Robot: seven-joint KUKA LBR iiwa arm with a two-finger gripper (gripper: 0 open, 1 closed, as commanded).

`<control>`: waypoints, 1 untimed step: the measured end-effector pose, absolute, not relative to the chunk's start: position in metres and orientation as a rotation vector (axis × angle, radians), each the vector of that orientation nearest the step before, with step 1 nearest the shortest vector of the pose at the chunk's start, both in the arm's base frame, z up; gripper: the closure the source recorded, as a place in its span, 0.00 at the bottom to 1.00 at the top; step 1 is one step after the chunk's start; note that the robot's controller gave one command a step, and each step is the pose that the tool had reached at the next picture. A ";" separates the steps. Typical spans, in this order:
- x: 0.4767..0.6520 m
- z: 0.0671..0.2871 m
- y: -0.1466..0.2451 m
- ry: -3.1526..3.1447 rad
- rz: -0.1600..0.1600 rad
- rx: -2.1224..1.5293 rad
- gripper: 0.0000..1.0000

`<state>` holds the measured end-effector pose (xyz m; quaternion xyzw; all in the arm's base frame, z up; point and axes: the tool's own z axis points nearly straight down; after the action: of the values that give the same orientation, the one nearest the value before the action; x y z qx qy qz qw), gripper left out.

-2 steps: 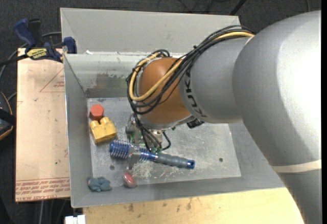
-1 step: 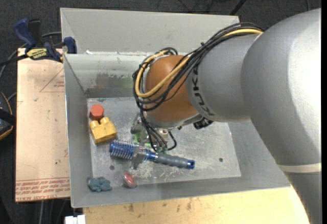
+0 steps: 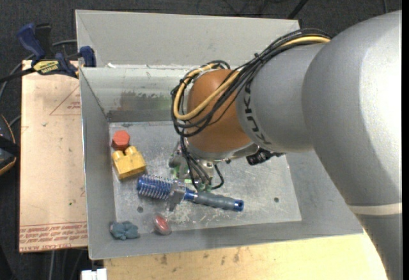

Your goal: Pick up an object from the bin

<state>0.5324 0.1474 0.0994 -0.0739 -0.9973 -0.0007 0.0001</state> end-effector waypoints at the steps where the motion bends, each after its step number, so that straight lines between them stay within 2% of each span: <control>1: 0.542 0.079 0.150 -3.134 -0.025 -0.395 0.00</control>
Offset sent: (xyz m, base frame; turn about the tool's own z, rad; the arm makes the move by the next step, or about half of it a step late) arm 0.0031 -0.0042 -0.0294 0.1095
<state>0.5416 0.1502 0.0794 -0.1252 -0.9921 -0.0078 -0.0086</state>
